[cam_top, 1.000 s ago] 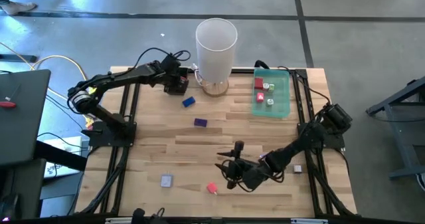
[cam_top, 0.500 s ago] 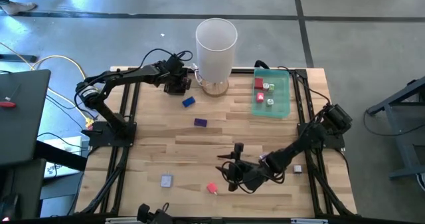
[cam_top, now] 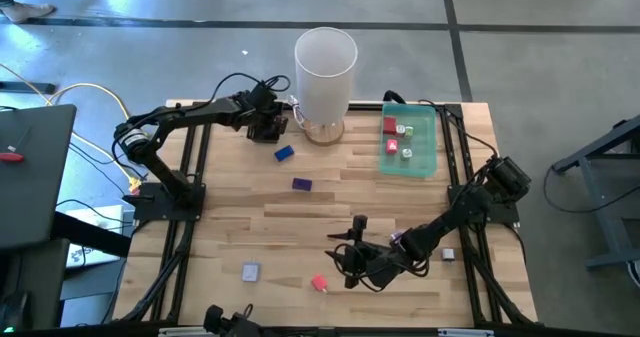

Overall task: Pick & Place Office items
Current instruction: Put the black digital clock into the black bin, then put the blue adapter into the green bin

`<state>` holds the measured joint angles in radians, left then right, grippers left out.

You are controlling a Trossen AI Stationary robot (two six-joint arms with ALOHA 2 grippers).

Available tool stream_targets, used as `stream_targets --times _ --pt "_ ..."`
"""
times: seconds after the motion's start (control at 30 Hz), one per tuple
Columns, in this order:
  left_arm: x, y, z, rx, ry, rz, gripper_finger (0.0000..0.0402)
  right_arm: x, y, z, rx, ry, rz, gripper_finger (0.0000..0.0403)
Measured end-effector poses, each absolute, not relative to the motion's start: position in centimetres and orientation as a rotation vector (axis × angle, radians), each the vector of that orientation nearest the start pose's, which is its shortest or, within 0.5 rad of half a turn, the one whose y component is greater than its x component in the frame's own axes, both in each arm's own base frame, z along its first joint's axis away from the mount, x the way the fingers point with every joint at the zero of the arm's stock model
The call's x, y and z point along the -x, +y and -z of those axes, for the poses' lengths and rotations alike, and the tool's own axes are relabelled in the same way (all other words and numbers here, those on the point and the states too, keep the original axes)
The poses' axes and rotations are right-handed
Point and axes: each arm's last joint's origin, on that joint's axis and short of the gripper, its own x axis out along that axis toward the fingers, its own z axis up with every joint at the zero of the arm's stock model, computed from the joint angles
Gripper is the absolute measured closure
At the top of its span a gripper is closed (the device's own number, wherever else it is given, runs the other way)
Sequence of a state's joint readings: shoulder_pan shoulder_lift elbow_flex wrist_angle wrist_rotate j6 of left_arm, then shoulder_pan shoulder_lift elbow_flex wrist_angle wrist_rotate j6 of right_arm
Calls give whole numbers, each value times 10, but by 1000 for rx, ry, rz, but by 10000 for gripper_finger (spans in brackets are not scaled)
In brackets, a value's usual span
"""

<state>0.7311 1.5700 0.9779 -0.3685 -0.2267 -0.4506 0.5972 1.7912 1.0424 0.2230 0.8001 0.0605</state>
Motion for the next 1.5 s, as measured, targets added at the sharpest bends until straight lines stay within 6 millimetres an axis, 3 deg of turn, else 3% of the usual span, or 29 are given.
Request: stream_targets --times 0.37,0.87,1.5 --pt "-229 210 -201 503 847 -1023 344 -321 193 -193 279 413 190 211" --pt "-230 208 -201 515 844 -1024 255 -320 192 -191 273 426 194 211" --pt "-220 201 -217 475 860 -1024 251 -321 192 -191 270 426 190 211"
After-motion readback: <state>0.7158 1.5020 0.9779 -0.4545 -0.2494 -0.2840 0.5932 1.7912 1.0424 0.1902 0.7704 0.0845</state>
